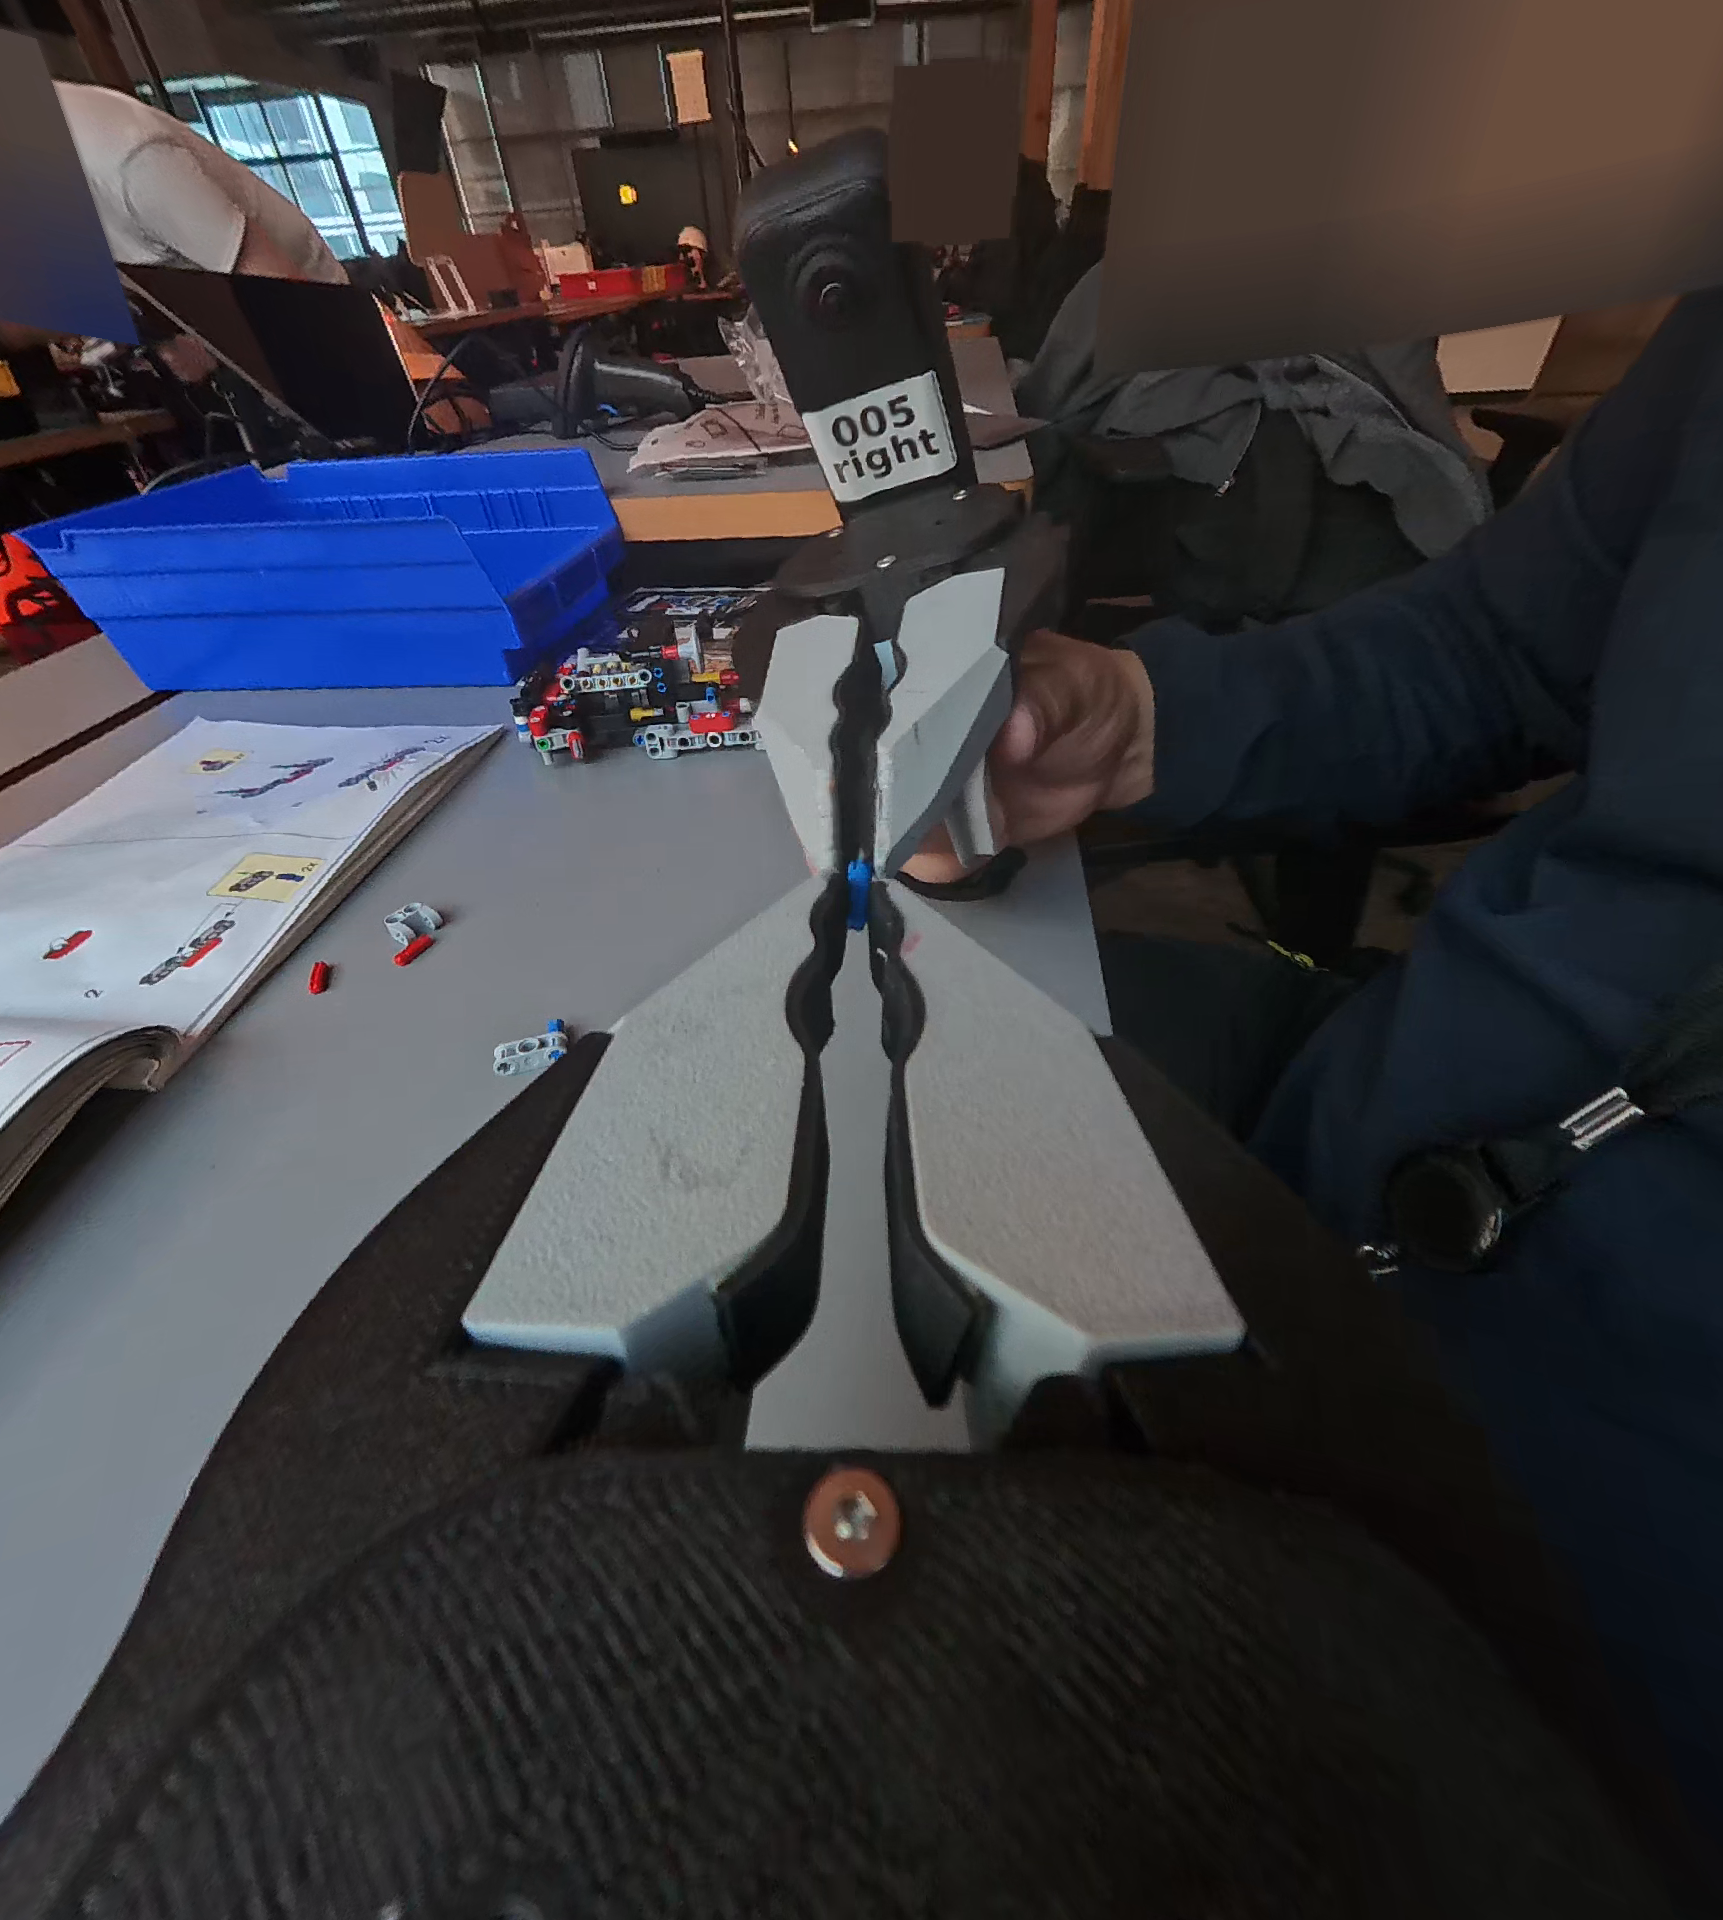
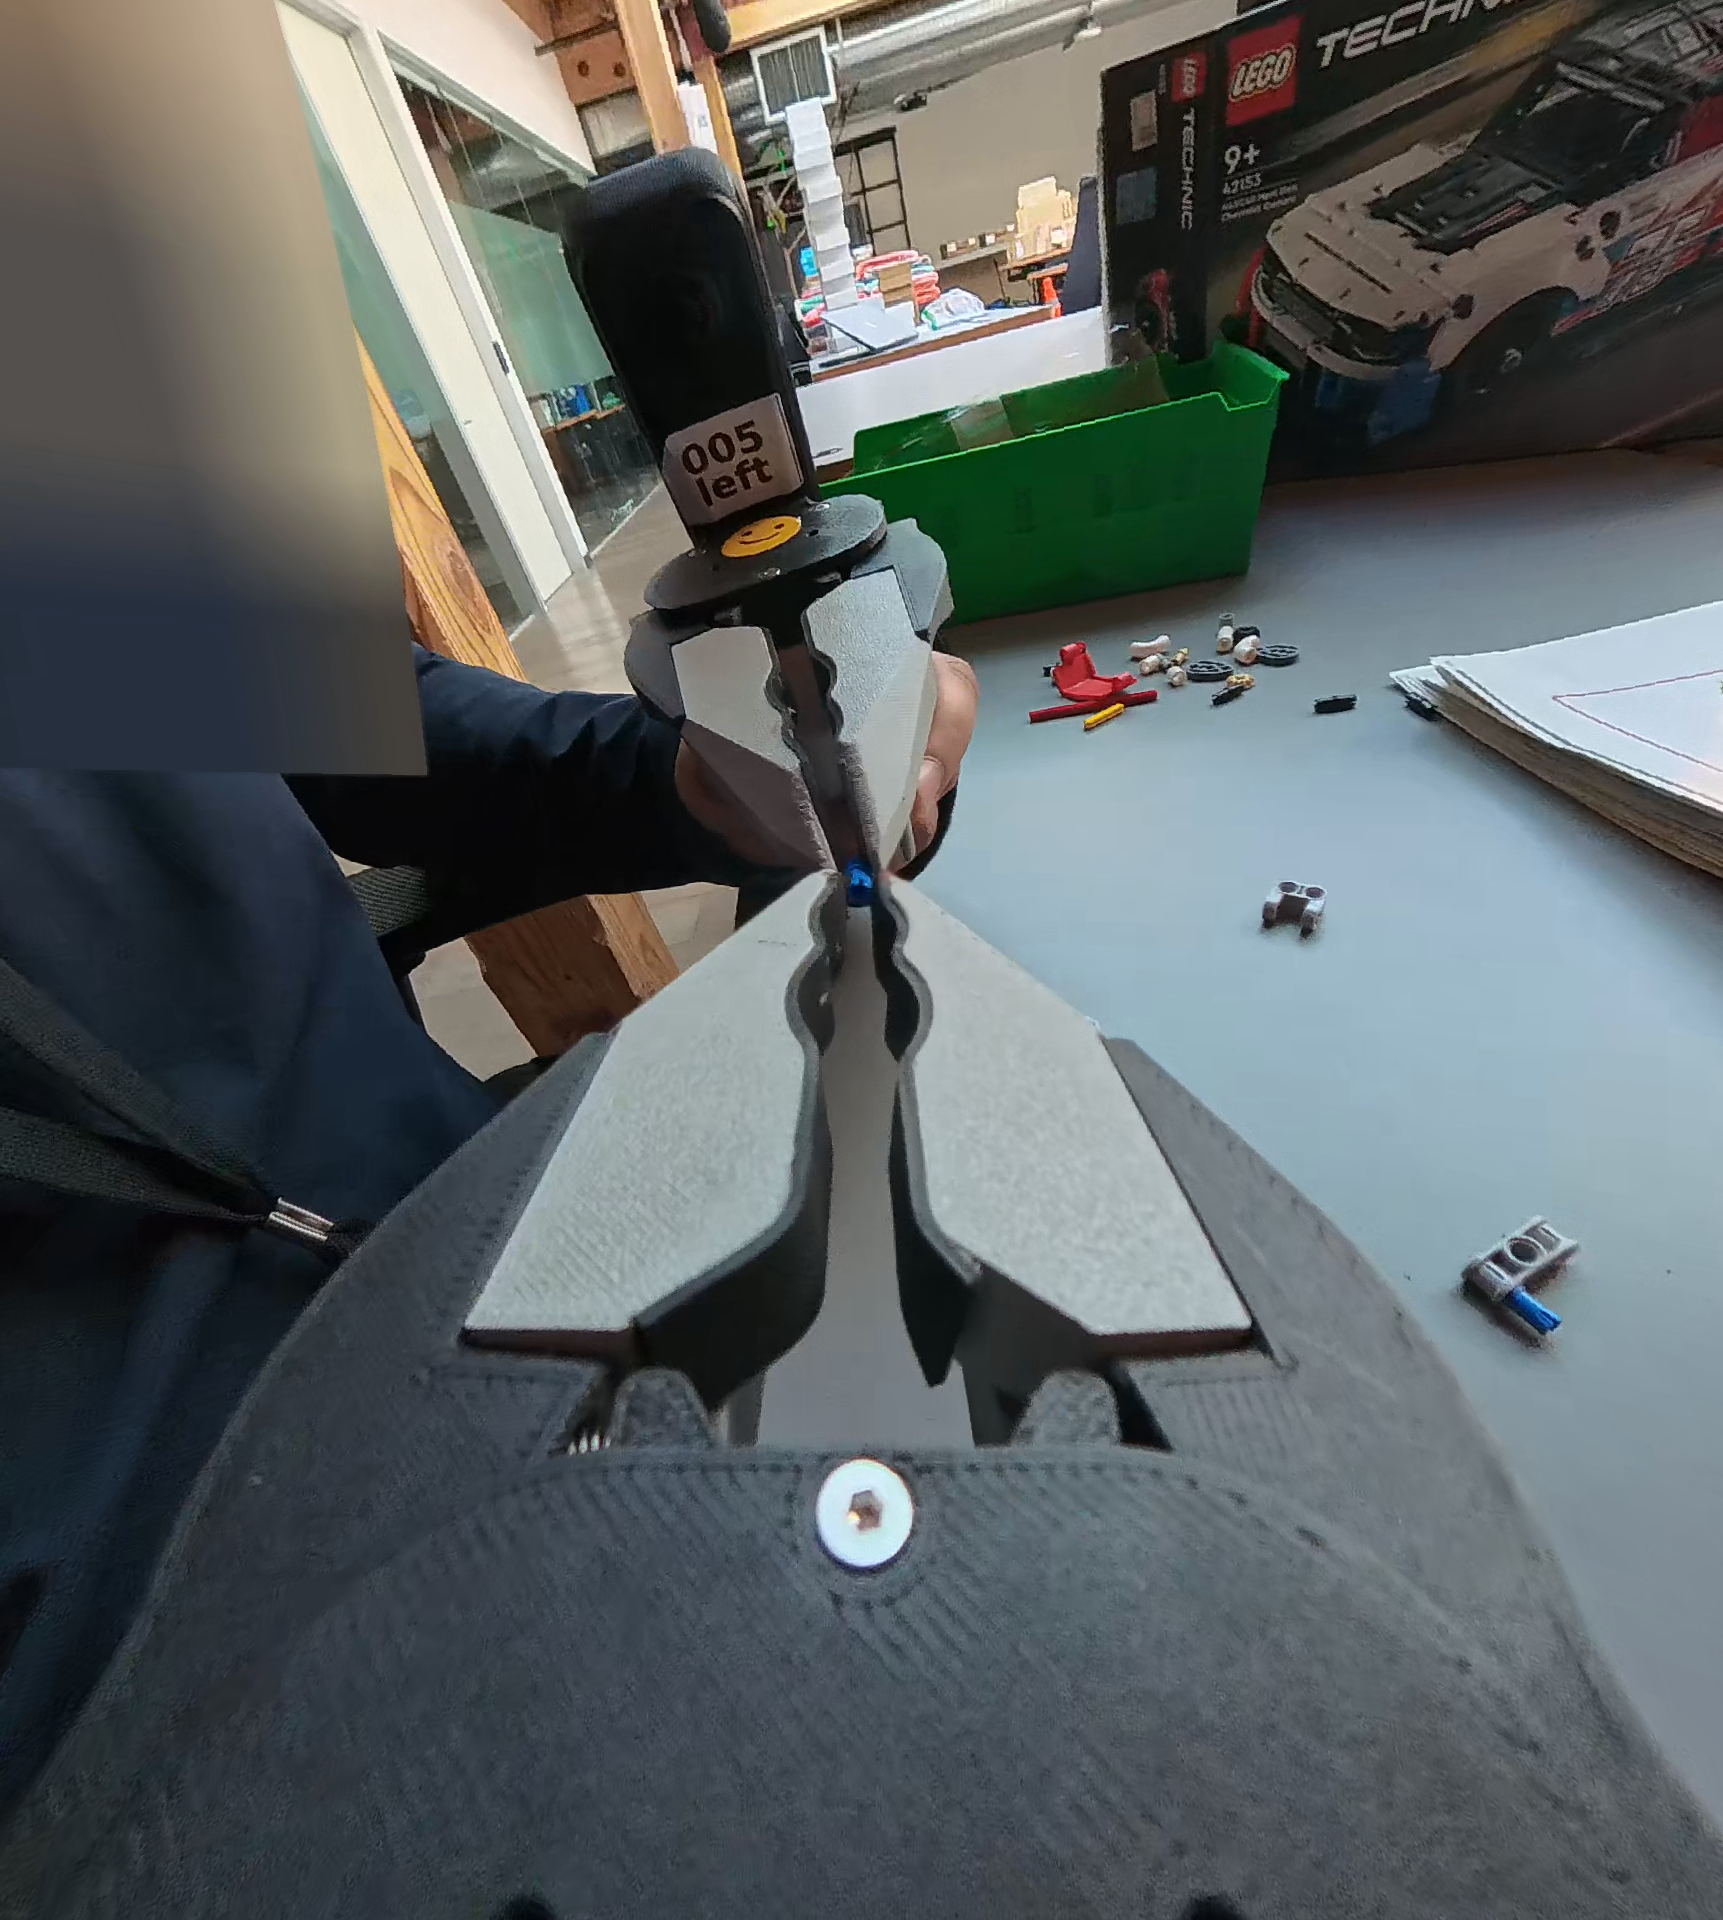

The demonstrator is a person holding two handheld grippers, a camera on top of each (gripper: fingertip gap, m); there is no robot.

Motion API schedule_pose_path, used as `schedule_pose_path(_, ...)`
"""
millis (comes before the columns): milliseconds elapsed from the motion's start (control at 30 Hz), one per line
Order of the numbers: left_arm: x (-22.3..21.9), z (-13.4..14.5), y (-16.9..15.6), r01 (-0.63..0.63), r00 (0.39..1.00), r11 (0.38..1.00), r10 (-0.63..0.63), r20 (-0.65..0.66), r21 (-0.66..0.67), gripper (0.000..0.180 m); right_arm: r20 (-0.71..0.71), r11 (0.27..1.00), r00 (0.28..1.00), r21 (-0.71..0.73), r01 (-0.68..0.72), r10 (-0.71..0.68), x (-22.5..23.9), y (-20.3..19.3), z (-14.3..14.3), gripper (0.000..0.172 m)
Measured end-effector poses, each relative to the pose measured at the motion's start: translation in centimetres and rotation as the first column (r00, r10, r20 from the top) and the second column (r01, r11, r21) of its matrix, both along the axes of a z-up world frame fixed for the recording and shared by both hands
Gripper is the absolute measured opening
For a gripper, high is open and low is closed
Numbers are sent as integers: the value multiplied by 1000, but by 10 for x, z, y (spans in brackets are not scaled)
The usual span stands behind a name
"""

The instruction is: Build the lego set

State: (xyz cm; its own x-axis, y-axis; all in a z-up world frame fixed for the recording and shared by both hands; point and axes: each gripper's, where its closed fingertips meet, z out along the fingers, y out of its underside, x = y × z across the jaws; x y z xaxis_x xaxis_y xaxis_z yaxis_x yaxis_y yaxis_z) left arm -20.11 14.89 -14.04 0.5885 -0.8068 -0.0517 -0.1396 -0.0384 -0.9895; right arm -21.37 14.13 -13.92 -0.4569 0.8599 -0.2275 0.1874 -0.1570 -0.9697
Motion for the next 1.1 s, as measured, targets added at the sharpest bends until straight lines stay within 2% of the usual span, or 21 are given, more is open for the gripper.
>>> schedule_pose_path(200, 1, 2, 0, -10, 1000, 999, 11, -12, 40, 1, -8, 1000, 1000, 11, -1, 1, 1, -2, 2, 1)
schedule_pose_path(300, 2, -1, 0, -7, 1000, 1000, 8, -23, 16, 1, 4, 999, 1000, 39, 0, 0, 1, 0, -2, 1)
schedule_pose_path(367, -10, -17, 5, -28, 991, 998, 20, -129, -53, 11, 74, 990, 996, 132, 48, -58, -2, 10, -16, 1)
schedule_pose_path(500, -60, -47, 21, -119, 931, 982, 58, -361, -149, 21, 259, 958, 957, 280, 58, -133, -4, 32, -43, 2)
schedule_pose_path(567, -66, -57, 20, -60, 936, 964, -36, -350, -260, 26, 310, 950, 940, 308, 41, -141, -6, 37, -49, 1)
schedule_pose_path(633, -65, -72, 20, -23, 939, 918, -116, -323, -396, 33, 350, 939, 928, 345, 1, -129, -9, 37, -55, 2)
schedule_pose_path(800, -63, -102, 28, -55, 895, 911, -137, -425, -409, 23, 437, 905, 893, 415, -94, -108, -23, 40, -72, 1)
schedule_pose_path(833, -61, -106, 27, -47, 887, 908, -154, -436, -416, 25, 453, 896, 885, 428, -114, -104, -26, 40, -75, 1)
schedule_pose_path(1000, -59, -105, 28, -14, 885, 910, -181, -428, -414, 13, 515, 834, 850, 514, -202, -111, -35, 40, -88, 1)
schedule_pose_path(1100, -56, -106, 25, 8, 876, 917, -199, -439, -399, 6, 538, 821, 837, 521, -233, -103, -37, 37, -89, 1)
